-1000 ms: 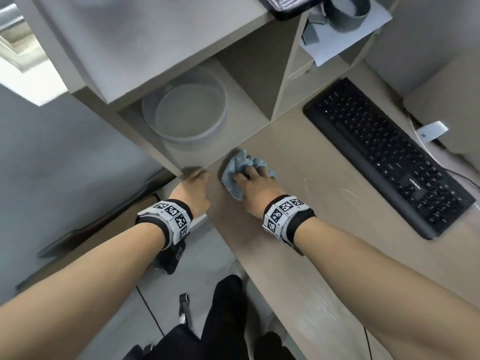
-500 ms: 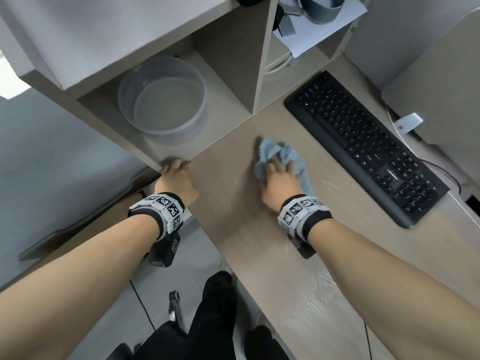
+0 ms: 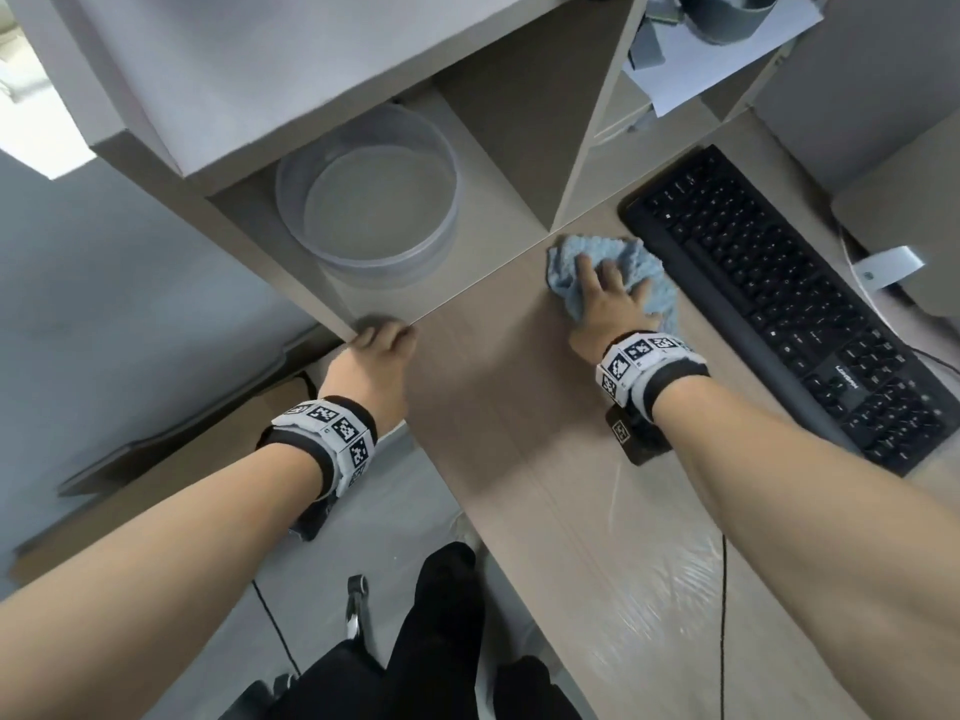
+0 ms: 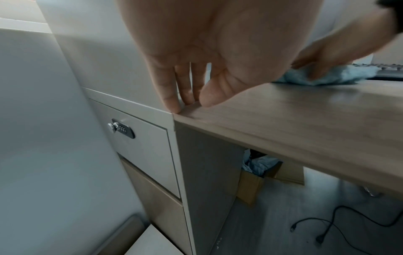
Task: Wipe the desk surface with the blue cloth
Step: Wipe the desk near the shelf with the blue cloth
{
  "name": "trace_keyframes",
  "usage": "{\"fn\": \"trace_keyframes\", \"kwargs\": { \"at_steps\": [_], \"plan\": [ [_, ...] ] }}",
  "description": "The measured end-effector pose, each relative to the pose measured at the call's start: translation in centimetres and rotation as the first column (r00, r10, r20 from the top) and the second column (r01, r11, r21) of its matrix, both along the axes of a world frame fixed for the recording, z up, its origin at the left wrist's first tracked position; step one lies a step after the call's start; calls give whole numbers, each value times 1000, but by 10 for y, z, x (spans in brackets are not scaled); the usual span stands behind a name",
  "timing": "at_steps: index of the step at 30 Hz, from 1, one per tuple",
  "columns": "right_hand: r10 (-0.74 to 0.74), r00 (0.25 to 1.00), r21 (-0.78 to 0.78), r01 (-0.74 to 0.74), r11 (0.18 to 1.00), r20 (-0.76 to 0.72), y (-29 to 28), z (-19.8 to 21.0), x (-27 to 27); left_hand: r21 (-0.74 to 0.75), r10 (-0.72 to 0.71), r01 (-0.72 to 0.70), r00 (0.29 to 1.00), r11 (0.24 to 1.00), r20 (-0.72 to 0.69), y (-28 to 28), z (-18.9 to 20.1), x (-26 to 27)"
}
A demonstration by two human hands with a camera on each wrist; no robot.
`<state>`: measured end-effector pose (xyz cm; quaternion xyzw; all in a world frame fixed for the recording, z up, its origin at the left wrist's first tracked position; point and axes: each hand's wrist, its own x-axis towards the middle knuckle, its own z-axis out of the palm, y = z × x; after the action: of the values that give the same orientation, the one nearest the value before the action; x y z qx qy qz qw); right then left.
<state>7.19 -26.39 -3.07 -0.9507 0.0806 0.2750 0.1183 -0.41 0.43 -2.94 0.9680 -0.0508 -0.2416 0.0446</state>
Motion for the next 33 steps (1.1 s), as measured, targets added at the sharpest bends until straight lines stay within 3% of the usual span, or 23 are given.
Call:
{"fn": "trace_keyframes", "kwargs": {
  "at_steps": [2, 4, 7, 9, 11, 14, 17, 19, 22, 26, 29, 33],
  "plan": [
    [54, 998, -16, -55, 998, -33, 24, 2, 9, 2, -13, 13, 1000, 1000, 17, 0, -1, 0],
    [203, 979, -25, -203, 979, -19, 48, 2, -2, 4, -9, 9, 1000, 1000, 19, -1, -2, 0],
    [478, 878, -15, -479, 878, -17, 73, -3, -54, 16, -23, 23, 1000, 1000, 15, -1, -2, 0],
    [579, 815, 18, -579, 815, -18, 64, -9, -83, 17, -21, 21, 1000, 1000, 4, 0, -2, 1],
    [552, 834, 3, -552, 834, -17, 34, -10, -91, 2, -13, 13, 1000, 1000, 0, 1, -1, 2],
    [272, 962, -24, -272, 962, 0, -11, -7, -72, 0, -18, 18, 1000, 1000, -3, 1, -1, 3],
    [82, 996, -13, -82, 997, -21, 0, -2, -51, 17, -35, 35, 999, 999, -2, 1, -4, 2],
    [121, 991, -4, -122, 993, -49, 33, 1, -52, 15, -46, 46, 999, 999, 11, 2, -5, 2],
    [353, 936, 99, -352, 931, 11, 82, -5, -96, -5, -43, 43, 999, 999, 17, 3, -7, 3],
    [558, 820, 144, -572, 807, 132, 84, -17, -157, -34, -26, 26, 1000, 999, 1, 4, -5, 3],
    [577, 799, 102, -596, 796, 170, 46, -22, -165, -77, 7, -6, 1000, 997, 9, 5, -2, 2],
    [517, 845, 64, -528, 847, 134, 25, -22, -161, -185, 24, -17, 999, 983, 37, 12, -1, -5]
  ]
}}
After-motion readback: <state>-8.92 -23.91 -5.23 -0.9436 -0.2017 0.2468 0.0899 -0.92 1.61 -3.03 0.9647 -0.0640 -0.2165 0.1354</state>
